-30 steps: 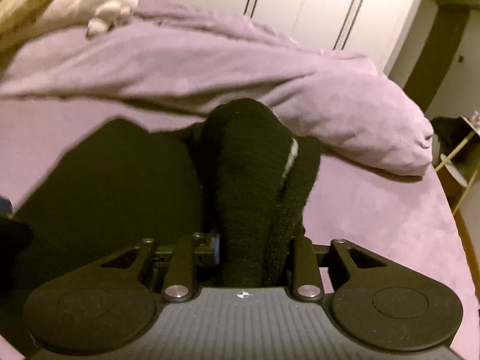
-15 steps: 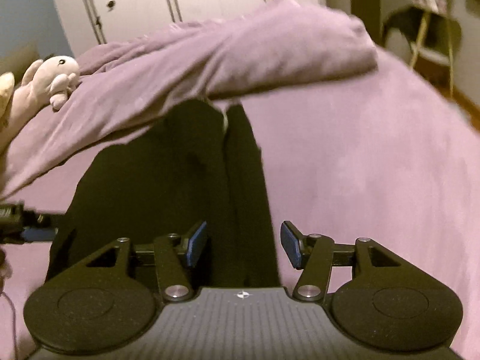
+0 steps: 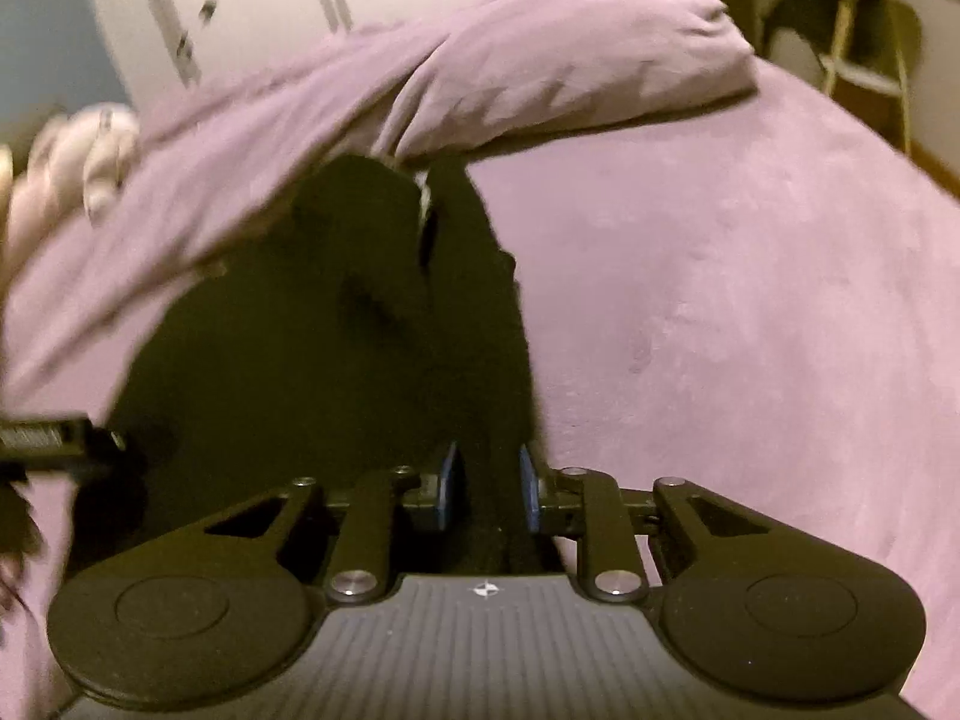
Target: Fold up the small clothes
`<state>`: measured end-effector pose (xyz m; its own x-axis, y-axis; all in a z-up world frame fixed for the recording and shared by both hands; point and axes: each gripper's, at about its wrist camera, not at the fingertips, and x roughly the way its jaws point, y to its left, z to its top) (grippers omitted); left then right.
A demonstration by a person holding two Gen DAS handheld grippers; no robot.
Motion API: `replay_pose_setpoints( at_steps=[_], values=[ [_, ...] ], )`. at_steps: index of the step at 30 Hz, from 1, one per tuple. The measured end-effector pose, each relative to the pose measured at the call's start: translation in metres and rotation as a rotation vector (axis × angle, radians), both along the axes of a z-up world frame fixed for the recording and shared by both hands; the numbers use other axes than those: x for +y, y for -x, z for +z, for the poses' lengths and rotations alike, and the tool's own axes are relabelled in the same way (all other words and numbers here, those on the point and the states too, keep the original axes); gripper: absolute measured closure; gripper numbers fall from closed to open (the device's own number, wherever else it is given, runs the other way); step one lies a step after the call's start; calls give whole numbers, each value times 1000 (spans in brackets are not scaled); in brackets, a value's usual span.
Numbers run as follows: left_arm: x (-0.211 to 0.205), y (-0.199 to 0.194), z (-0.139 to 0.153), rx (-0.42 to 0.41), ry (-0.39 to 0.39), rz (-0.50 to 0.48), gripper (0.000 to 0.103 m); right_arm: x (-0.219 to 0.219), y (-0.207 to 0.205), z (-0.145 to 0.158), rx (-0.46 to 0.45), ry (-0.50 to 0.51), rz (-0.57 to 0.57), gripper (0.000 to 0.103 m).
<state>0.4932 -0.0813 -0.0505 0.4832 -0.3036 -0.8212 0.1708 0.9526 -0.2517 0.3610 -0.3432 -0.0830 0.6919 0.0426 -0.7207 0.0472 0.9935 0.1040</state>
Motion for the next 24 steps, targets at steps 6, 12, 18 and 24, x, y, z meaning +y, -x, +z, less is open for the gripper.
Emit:
replay_pose_setpoints(
  at_steps=[6, 12, 18, 24],
  values=[
    [17, -4, 0, 65, 92, 63, 0, -2, -1, 26, -37, -14, -34, 73],
    [20, -5, 29, -47, 25, 45, 2, 17, -32, 45, -135, 13, 38, 73],
    [17, -36, 20, 1, 48, 95, 2, 44, -87, 25, -83, 124, 109, 82],
    [11, -44, -3, 25, 21, 88, 0, 31, -111, 9, -8, 108, 95, 85]
  ],
)
